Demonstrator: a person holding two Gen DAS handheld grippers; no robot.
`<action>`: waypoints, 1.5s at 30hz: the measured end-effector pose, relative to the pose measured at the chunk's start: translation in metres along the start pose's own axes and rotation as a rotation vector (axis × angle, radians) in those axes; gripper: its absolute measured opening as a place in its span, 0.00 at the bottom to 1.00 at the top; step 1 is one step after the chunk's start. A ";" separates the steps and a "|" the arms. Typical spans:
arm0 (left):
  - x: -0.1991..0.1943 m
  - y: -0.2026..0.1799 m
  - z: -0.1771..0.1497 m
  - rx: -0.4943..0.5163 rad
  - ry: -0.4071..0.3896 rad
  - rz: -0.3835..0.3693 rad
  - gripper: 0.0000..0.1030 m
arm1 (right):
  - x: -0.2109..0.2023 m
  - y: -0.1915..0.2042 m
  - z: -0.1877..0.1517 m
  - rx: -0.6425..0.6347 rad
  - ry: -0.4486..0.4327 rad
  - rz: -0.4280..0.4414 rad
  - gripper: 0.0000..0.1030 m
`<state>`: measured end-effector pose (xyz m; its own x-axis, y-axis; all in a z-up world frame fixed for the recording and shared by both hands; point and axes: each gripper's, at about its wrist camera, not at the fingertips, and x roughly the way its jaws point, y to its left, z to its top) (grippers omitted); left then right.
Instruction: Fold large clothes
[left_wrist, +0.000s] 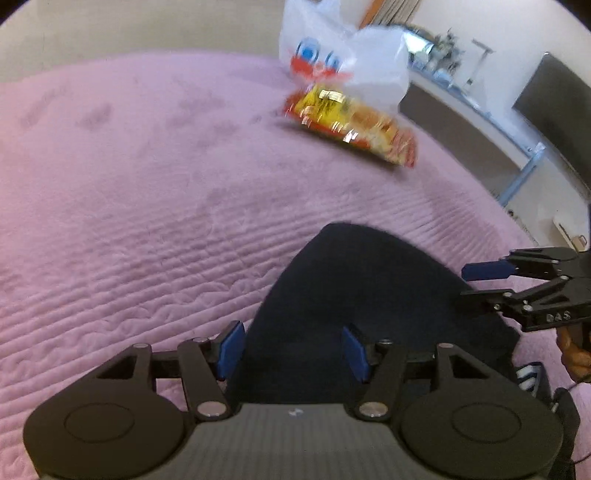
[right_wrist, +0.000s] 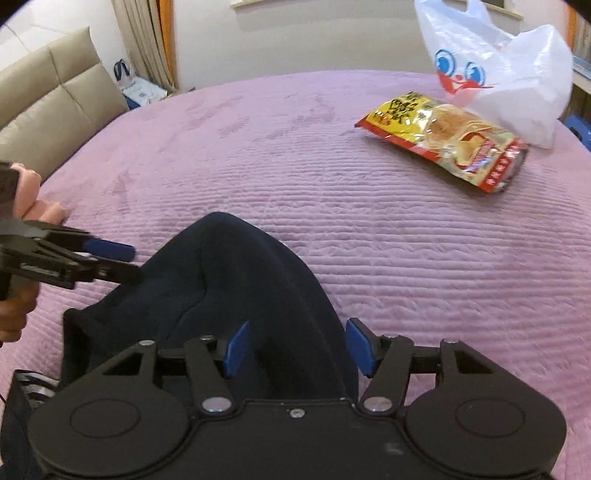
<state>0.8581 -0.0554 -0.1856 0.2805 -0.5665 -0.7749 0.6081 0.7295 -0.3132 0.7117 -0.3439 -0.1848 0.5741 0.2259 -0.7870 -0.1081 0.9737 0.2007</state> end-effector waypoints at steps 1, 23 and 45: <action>0.009 0.005 0.001 -0.019 0.024 -0.016 0.58 | 0.008 -0.002 0.002 -0.007 0.014 0.004 0.70; -0.144 -0.075 -0.066 0.130 -0.316 -0.160 0.05 | -0.138 0.051 -0.045 -0.263 -0.272 0.062 0.11; -0.211 -0.189 -0.356 0.360 0.356 -0.175 0.13 | -0.269 0.129 -0.275 -0.522 0.166 0.005 0.41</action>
<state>0.4199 0.0625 -0.1587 -0.0794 -0.4572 -0.8858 0.8572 0.4223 -0.2948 0.3199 -0.2711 -0.1081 0.4410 0.1914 -0.8769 -0.5232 0.8486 -0.0779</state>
